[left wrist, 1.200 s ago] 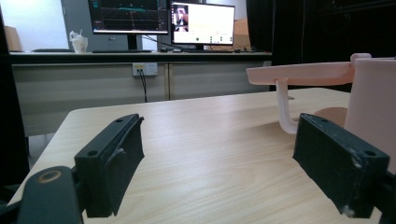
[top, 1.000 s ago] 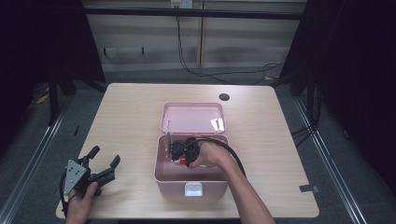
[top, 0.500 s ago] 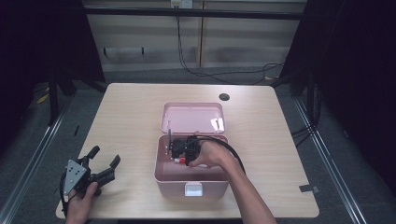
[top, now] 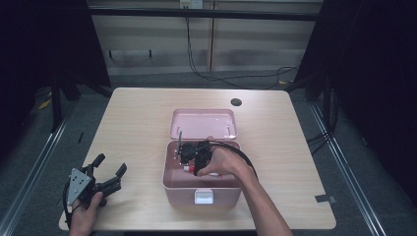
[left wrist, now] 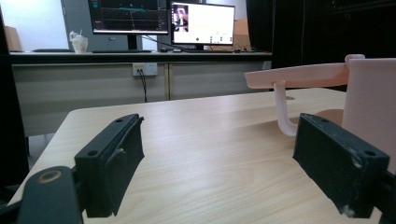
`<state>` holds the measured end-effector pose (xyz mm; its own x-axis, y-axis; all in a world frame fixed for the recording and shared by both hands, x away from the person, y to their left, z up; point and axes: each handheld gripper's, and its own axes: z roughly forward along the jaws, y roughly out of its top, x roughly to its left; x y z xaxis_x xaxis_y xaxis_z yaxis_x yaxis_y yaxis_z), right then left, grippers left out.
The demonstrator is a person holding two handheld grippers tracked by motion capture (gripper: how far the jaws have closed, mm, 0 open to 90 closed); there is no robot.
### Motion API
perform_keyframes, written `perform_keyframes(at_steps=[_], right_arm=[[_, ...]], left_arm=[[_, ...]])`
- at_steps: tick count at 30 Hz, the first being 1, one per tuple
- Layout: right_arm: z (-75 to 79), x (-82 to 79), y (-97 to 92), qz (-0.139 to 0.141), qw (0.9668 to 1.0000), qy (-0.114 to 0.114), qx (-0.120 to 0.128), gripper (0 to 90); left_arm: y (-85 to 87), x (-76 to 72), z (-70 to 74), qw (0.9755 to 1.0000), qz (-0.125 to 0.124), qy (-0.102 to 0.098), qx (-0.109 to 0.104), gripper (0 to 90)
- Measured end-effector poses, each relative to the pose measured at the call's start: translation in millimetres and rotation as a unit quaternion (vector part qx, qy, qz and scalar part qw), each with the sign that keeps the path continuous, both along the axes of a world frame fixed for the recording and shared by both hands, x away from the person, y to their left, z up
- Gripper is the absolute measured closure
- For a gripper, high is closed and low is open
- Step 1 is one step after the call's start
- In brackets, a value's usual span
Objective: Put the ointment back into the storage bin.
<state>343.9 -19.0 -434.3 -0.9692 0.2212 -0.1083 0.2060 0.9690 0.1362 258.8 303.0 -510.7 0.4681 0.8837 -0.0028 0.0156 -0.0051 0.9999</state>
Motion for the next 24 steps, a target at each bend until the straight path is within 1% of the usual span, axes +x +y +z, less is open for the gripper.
perform_keyframes(at_steps=[2,3,5,6,8,10,13,14,18,19,20,24], right_arm=[[1.3,-0.4,-0.7,0.001,1.0,-0.001,0.001,51.9],[3.9,-1.9,-2.2,0.0,1.0,0.004,0.005,52.5],[5.5,-2.8,-2.7,0.0,1.0,0.003,0.005,52.6],[7.7,-3.9,-4.2,0.001,0.9999,0.004,0.011,51.6],[8.8,-4.3,-5.2,0.001,0.9999,0.003,0.013,51.6],[12.1,-6.3,-9.2,-0.003,0.9997,0.008,0.024,51.5],[14.5,-7.6,-11.7,-0.004,0.9995,0.006,0.029,51.4],[17.7,-9.7,-13.9,-0.009,0.9992,0.009,0.039,51.3],[24.1,-13.1,-18.0,-0.007,0.9984,0.005,0.056,50.0],[24.1,-13.1,-18.0,-0.007,0.9984,0.005,0.056,50.0],[26.6,-14.6,-20.8,-0.009,0.9978,0.005,0.066,49.8],[30.9,-16.5,-28.1,-0.014,0.9966,0.004,0.082,47.5]], left_arm=[[-0.1,0.0,0.0,1.0,0.0,0.0,0.0,15.7],[0.0,0.0,0.0,1.0,0.0,0.0,0.0,15.7],[-0.1,0.0,0.0,1.0,0.0,0.0,0.0,15.7],[-0.1,0.0,0.0,1.0,0.0,0.0,0.0,15.7],[-0.1,0.0,0.0,1.0,0.0,0.0,0.0,15.7],[0.0,0.0,0.0,1.0,0.0,0.0,0.0,15.7],[-0.1,0.0,0.0,1.0,0.0,0.0,0.0,15.7],[-0.1,0.0,0.0,1.0,0.0,0.0,0.0,15.7],[-0.1,0.0,0.0,1.0,0.0,0.0,0.0,15.7],[-0.1,0.0,0.0,1.0,0.0,0.0,0.0,15.7],[-0.1,0.0,0.0,1.0,0.0,0.0,0.0,15.7],[-0.1,0.0,0.0,1.0,0.0,0.0,0.0,15.7]])
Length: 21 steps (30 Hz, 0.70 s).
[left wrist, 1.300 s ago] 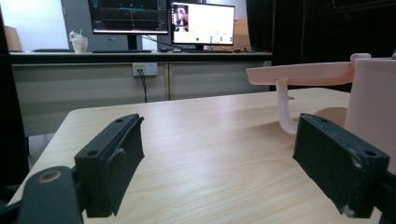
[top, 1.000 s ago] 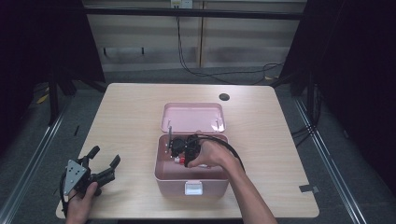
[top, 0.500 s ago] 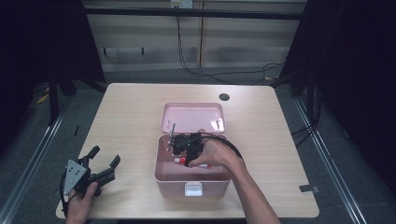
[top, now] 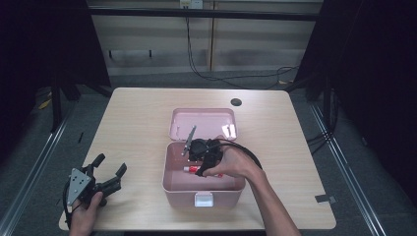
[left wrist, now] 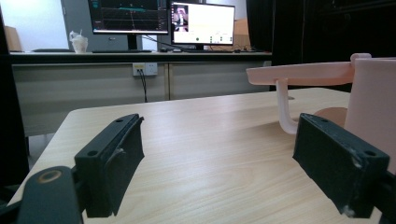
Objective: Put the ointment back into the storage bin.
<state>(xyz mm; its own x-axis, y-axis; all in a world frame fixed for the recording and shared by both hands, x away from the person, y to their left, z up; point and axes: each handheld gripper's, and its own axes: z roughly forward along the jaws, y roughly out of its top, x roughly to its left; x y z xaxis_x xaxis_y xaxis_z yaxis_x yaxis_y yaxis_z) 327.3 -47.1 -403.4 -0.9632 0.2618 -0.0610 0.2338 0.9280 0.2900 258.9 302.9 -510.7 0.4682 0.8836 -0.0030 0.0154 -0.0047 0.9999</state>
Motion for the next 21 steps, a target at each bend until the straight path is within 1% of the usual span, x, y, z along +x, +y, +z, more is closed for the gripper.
perform_keyframes(at_steps=[1,2,3,4,5,6,7,8,9,10,11,12,13,16,17,18,19,20,21], right_arm=[[0.0,0.0,0.0,0.0,1.0,0.0,0.0,47.5],[3.0,-1.2,-4.0,-0.006,0.9999,0.004,0.012,47.5],[3.0,-1.2,-4.0,-0.006,0.9999,0.004,0.012,47.5],[6.1,-1.6,-8.2,-0.012,0.9995,0.002,0.03,47.5],[7.7,-2.6,-10.3,-0.017,0.9992,0.004,0.036,47.5],[8.9,-2.8,-12.5,-0.018,0.9988,0.001,0.045,47.5],[8.9,-2.8,-12.5,-0.018,0.9988,0.001,0.045,47.5],[12.0,-4.2,-16.5,-0.025,0.9981,-0.001,0.055,47.5],[12.0,-4.2,-16.5,-0.025,0.9981,-0.001,0.055,47.5],[14.9,-5.9,-21.1,-0.032,0.9965,-0.002,0.078,47.5],[14.9,-5.9,-21.1,-0.032,0.9965,-0.002,0.078,47.5],[16.1,-6.3,-23.4,-0.027,0.9958,-0.007,0.087,47.5],[19.3,-8.6,-27.0,-0.034,0.9945,-0.01,0.098,47.6],[22.1,-11.1,-32.9,-0.037,0.9914,-0.022,0.123,49.4],[22.1,-11.1,-32.9,-0.037,0.9914,-0.022,0.123,49.4],[24.5,-13.4,-37.4,-0.046,0.9893,-0.029,0.135,49.9],[24.5,-13.4,-37.4,-0.046,0.9893,-0.029,0.135,49.9],[27.1,-15.9,-42.4,-0.052,0.9863,-0.036,0.152,49.9],[27.1,-15.9,-42.4,-0.052,0.9863,-0.036,0.152,49.9]], left_arm=[[0.0,0.0,0.0,1.0,0.0,0.0,0.0,15.7],[0.0,0.0,0.0,1.0,0.0,0.0,0.0,15.7],[0.0,0.0,0.0,1.0,0.0,0.0,0.0,15.7],[0.0,0.0,0.0,1.0,0.0,0.0,0.0,15.7],[0.0,0.0,0.0,1.0,0.0,0.0,0.0,15.7],[0.0,0.0,0.0,1.0,0.0,0.0,0.0,15.7],[0.0,0.0,0.0,1.0,0.0,0.0,0.0,15.7],[0.0,0.0,0.0,1.0,0.0,0.0,0.0,15.7],[0.0,0.0,0.0,1.0,0.0,0.0,0.0,15.7],[0.0,0.0,0.0,1.0,0.0,0.0,0.0,15.7],[0.0,0.0,0.0,1.0,0.0,0.0,0.0,15.7],[0.0,0.0,0.0,1.0,0.0,0.0,0.0,15.7],[0.0,0.0,0.0,1.0,0.0,0.0,0.0,15.7],[0.0,0.0,0.0,1.0,0.0,0.0,0.0,15.7],[0.0,0.0,0.0,1.0,0.0,0.0,0.0,15.7],[0.0,0.0,0.0,1.0,0.0,0.0,0.0,15.7],[0.0,0.0,0.0,1.0,0.0,0.0,0.0,15.7],[0.0,0.0,0.0,1.0,0.0,0.0,0.0,15.7],[0.0,-0.1,0.0,1.0,0.0,0.0,0.0,15.7]])
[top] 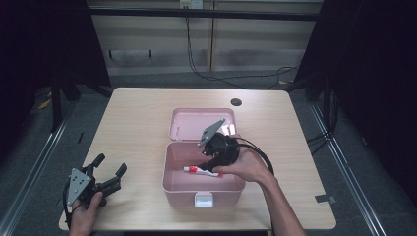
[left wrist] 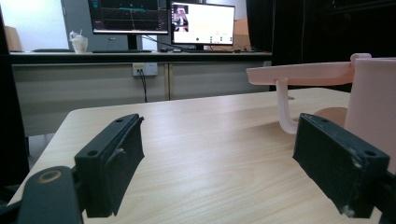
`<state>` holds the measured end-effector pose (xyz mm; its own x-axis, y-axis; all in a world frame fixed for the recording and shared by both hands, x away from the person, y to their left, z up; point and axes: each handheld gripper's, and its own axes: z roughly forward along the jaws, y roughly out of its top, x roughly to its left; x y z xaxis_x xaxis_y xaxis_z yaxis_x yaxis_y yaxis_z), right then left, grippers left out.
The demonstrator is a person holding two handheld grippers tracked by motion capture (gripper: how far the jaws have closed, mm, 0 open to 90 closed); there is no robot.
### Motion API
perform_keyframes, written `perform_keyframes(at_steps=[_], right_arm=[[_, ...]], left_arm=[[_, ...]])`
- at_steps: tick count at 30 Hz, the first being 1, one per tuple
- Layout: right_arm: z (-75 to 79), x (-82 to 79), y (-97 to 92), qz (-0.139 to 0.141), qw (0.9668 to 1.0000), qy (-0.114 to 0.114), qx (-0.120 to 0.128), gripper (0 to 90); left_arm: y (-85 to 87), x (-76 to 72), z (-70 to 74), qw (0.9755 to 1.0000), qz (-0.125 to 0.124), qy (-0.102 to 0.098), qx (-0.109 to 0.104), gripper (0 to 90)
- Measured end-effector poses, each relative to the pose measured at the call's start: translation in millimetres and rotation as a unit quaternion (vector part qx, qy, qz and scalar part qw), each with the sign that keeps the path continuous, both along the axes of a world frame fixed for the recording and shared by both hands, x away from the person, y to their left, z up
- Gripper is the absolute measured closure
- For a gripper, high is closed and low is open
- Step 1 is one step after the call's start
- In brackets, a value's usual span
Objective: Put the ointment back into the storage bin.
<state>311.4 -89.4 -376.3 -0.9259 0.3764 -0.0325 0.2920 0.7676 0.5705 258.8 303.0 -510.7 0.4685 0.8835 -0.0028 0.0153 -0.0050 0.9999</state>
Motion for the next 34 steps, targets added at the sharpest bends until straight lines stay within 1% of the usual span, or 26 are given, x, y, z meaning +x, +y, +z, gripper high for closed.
perform_keyframes(at_steps=[1,3,4,5,6,8,9,10,12,13,14,15,16,17,19,20,21,22,23,25,26,28,30,32,33,34], right_arm=[[1.4,-0.6,-3.0,-0.002,0.9999,-0.004,0.009,49.9],[4.5,-2.2,-11.9,-0.019,0.9994,-0.011,0.026,49.1],[4.5,-2.2,-11.9,-0.019,0.9994,-0.011,0.026,49.1],[6.0,-3.0,-18.8,-0.031,0.9987,-0.016,0.036,48.9],[6.0,-3.0,-18.8,-0.031,0.9987,-0.016,0.036,48.9],[7.3,-4.4,-23.3,-0.042,0.9979,-0.021,0.044,47.5],[8.4,-6.2,-27.6,-0.051,0.9969,-0.029,0.051,47.5],[8.4,-6.2,-27.6,-0.051,0.9969,-0.029,0.051,47.5],[11.2,-8.8,-35.4,-0.069,0.9943,-0.042,0.07,47.5],[12.4,-10.0,-38.2,-0.074,0.9933,-0.048,0.074,47.5],[12.4,-10.0,-38.2,-0.074,0.9933,-0.048,0.074,47.5],[14.1,-12.5,-43.9,-0.085,0.9914,-0.052,0.085,47.5],[14.1,-12.5,-43.9,-0.085,0.9914,-0.052,0.085,47.5],[14.9,-14.9,-50.5,-0.098,0.9888,-0.057,0.097,47.5],[14.8,-16.8,-58.1,-0.113,0.9852,-0.063,0.112,47.5],[14.8,-16.8,-58.1,-0.113,0.9852,-0.063,0.112,47.5],[14.0,-18.7,-65.4,-0.127,0.9822,-0.065,0.122,47.5],[14.0,-18.7,-65.4,-0.127,0.9822,-0.065,0.122,47.5],[13.2,-20.1,-71.8,-0.138,0.9795,-0.071,0.128,47.5],[13.0,-21.9,-77.5,-0.152,0.9765,-0.076,0.133,47.5],[13.0,-21.9,-77.5,-0.152,0.9765,-0.076,0.133,47.5],[13.2,-22.5,-82.8,-0.159,0.974,-0.081,0.14,47.4],[14.2,-23.8,-89.1,-0.172,0.9705,-0.085,0.146,45.6],[14.7,-24.3,-93.0,-0.176,0.9687,-0.089,0.15,43.8],[14.9,-24.9,-95.0,-0.183,0.9671,-0.09,0.152,42.8],[14.9,-24.9,-95.0,-0.183,0.9671,-0.09,0.152,42.8]], left_arm=[[0.0,0.0,0.0,1.0,0.0,0.0,0.0,15.7],[0.0,0.0,0.0,1.0,0.0,0.0,0.0,15.7],[0.0,0.0,0.0,1.0,0.0,0.0,0.0,15.7],[0.0,0.0,0.0,1.0,0.0,0.0,0.0,15.7],[0.0,0.0,0.0,1.0,0.0,0.0,0.0,15.7],[0.0,0.0,0.0,1.0,0.0,0.0,0.0,15.7],[0.0,0.0,0.0,1.0,0.0,0.0,0.0,15.7],[0.0,0.0,0.0,1.0,0.0,0.0,0.0,15.7],[0.0,0.0,0.0,1.0,0.0,0.0,0.0,15.7],[0.0,0.0,0.0,1.0,0.0,0.0,0.0,15.7],[0.0,0.0,0.0,1.0,0.0,0.0,0.0,15.7],[0.0,-0.1,0.0,1.0,0.0,0.0,0.0,15.7],[0.0,-0.1,0.0,1.0,0.0,0.0,0.0,15.7],[0.0,-0.2,0.0,1.0,0.0,0.0,0.0,15.7],[-0.1,-0.3,0.0,1.0,0.0,0.0,0.0,15.7],[-0.1,-0.3,0.0,1.0,0.0,0.0,0.0,15.7],[-0.1,-0.3,0.0,1.0,0.0,0.0,0.0,15.7],[-0.1,-0.3,0.0,1.0,0.0,0.0,0.0,15.7],[-0.1,-0.3,0.0,1.0,0.0,0.0,0.0,15.7],[-0.2,-0.3,0.0,1.0,0.0,0.0,0.0,15.7],[-0.2,-0.3,0.0,1.0,0.0,0.0,0.0,15.7],[-0.1,-0.2,0.0,1.0,0.0,0.0,0.0,15.7],[-0.2,-0.2,0.0,1.0,0.0,0.0,0.0,15.7],[-0.2,-0.3,0.0,1.0,0.0,0.0,0.0,15.7],[-0.1,-0.3,0.1,1.0,0.001,0.001,0.003,15.7],[-0.1,-0.3,0.1,1.0,0.001,0.001,0.003,15.7]])
